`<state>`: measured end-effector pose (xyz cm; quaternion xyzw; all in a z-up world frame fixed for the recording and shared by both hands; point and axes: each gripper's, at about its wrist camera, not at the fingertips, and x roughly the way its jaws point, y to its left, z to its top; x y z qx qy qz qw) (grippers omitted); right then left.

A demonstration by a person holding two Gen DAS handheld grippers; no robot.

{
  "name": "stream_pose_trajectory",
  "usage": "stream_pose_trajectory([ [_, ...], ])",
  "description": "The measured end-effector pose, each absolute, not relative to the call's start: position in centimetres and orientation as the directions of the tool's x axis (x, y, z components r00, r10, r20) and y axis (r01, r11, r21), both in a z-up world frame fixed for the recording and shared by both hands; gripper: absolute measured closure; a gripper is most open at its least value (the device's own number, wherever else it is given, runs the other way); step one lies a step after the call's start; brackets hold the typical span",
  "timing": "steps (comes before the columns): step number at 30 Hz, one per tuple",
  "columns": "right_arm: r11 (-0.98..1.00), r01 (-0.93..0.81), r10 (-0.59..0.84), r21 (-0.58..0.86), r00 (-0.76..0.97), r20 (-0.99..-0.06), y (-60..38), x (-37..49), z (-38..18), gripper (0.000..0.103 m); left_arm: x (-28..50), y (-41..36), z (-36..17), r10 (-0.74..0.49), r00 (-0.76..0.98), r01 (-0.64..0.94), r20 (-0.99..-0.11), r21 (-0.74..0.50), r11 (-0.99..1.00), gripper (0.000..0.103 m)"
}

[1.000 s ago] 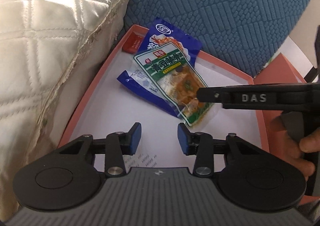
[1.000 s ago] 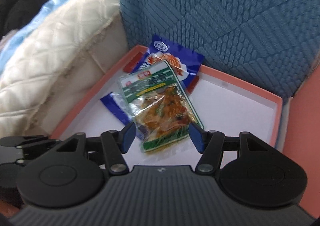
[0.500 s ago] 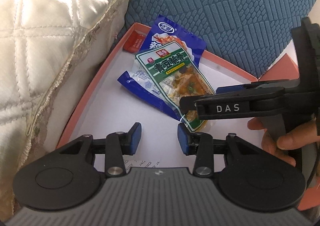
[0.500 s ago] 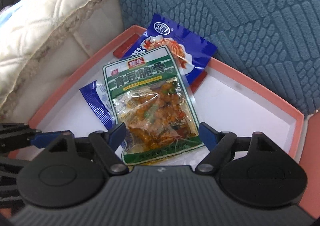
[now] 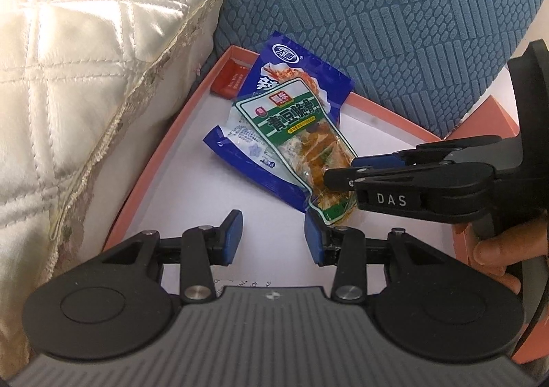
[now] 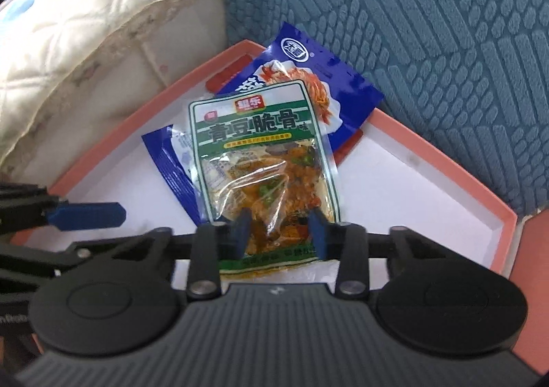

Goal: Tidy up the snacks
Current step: 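Lower both open tools onto the blue and green-labelled packets, then grasp the blue cabbage packet with the left tool while the right tool grasps the green-labelled bag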

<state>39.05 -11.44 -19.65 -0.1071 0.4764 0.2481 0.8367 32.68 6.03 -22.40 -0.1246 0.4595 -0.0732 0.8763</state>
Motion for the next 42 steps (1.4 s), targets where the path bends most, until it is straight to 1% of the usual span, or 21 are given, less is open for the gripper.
stream_pose_trajectory([
  [2,0.855,-0.514,0.318,0.063,0.426,-0.847,-11.6,39.0,-19.5,0.073,32.6,6.1,-22.3,-0.241,0.568,0.015,-0.787,-0.283,0.959,0.057],
  [3,0.86,-0.506,0.319,0.067,0.429,-0.845,-11.7,39.0,-19.3,0.078,32.6,6.1,-22.2,-0.24,0.57,0.016,-0.786,-0.282,0.959,0.057],
  [4,0.864,-0.5,0.319,0.067,0.438,-0.841,-11.9,38.8,-19.1,0.091,32.6,6.1,-22.1,-0.24,0.571,0.017,-0.785,-0.281,0.96,0.057],
  [6,0.876,-0.48,0.291,0.038,0.466,-0.836,-12.1,38.5,-18.6,0.098,32.5,6.1,-21.8,-0.236,0.576,0.019,-0.783,-0.276,0.961,0.057],
  [8,0.888,-0.458,0.278,0.031,0.484,-0.83,-12.3,38.4,-18.5,0.099,32.5,6.2,-21.5,-0.235,0.578,0.021,-0.782,-0.274,0.962,0.056],
  [10,0.902,-0.431,0.27,0.034,0.5,-0.823,-13.0,38.4,-18.1,0.099,32.6,6.2,-21.4,-0.232,0.58,0.017,-0.781,-0.273,0.962,0.05],
  [11,0.909,-0.417,0.259,0.026,0.513,-0.818,-13.5,38.3,-17.9,0.099,32.7,6.1,-21.4,-0.227,0.583,0.016,-0.78,-0.269,0.963,0.045],
  [15,0.935,-0.355,0.219,0.014,0.546,-0.808,-15.4,38.2,-17.0,0.099,33.5,5.9,-21.3,-0.229,0.599,0.038,-0.768,-0.258,0.965,0.042],
  [17,0.945,-0.327,0.191,-0.003,0.561,-0.805,-16.2,38.0,-16.7,0.099,34.4,5.6,-21.3,-0.227,0.603,0.049,-0.765,-0.248,0.968,0.039],
  [22,0.966,-0.258,0.136,-0.013,0.55,-0.824,-17.2,37.6,-16.9,0.099,37.1,4.7,-21.3,-0.229,0.61,0.063,-0.759,-0.241,0.968,0.036],
  [25,0.972,-0.229,0.163,0.052,0.499,-0.851,-17.6,37.3,-17.5,0.1,38.7,4.3,-21.5,-0.233,0.595,0.072,-0.769,-0.238,0.969,0.036],
  [27,0.968,-0.237,0.188,0.081,0.474,-0.86,-17.4,37.0,-17.9,0.1,39.6,4.3,-21.9,-0.248,0.573,0.09,-0.781,-0.241,0.966,0.033],
  [29,0.96,-0.263,0.213,0.096,0.465,-0.859,-16.9,36.7,-18.0,0.099,40.2,4.1,-22.2,-0.248,0.557,0.101,-0.793,-0.231,0.968,0.031],
  [30,0.958,-0.27,0.223,0.101,0.475,-0.851,-16.9,36.6,-17.9,0.097,40.5,4.0,-22.3,-0.243,0.551,0.107,-0.798,-0.221,0.969,0.03],
  [32,0.955,-0.285,0.212,0.08,0.472,-0.856,-16.6,36.9,-18.0,0.096,40.9,4.0,-22.6,-0.232,0.548,0.105,-0.804,-0.209,0.972,0.029],
  [33,0.953,-0.296,0.201,0.063,0.464,-0.863,-16.5,37.1,-18.1,0.095,41.2,4.2,-22.7,-0.232,0.547,0.093,-0.804,-0.218,0.972,0.029],
  [35,0.948,-0.315,0.18,0.033,0.448,-0.876,-16.3,37.7,-18.5,0.064,41.6,4.7,-22.9,-0.255,0.539,0.078,-0.803,-0.254,0.964,0.029],
  [36,0.947,-0.319,0.184,0.037,0.444,-0.877,-16.2,37.9,-18.6,0.036,41.9,4.9,-23.0,-0.267,0.535,0.073,-0.802,-0.271,0.96,0.029],
  [37,0.946,-0.323,0.183,0.032,0.451,-0.873,-16.0,38.2,-18.7,0.026,42.1,5.0,-23.1,-0.275,0.53,0.069,-0.802,-0.282,0.957,0.029],
  [41,0.938,-0.347,0.149,-0.019,0.452,-0.879,-15.3,39.2,-19.3,0.023,42.8,5.0,-23.4,-0.29,0.509,0.064,-0.811,-0.3,0.952,0.028],
  [42,0.939,-0.342,0.132,-0.034,0.451,-0.883,-15.2,39.5,-19.6,0.019,42.9,5.1,-23.5,-0.3,0.505,0.062,-0.809,-0.313,0.948,0.026],
])
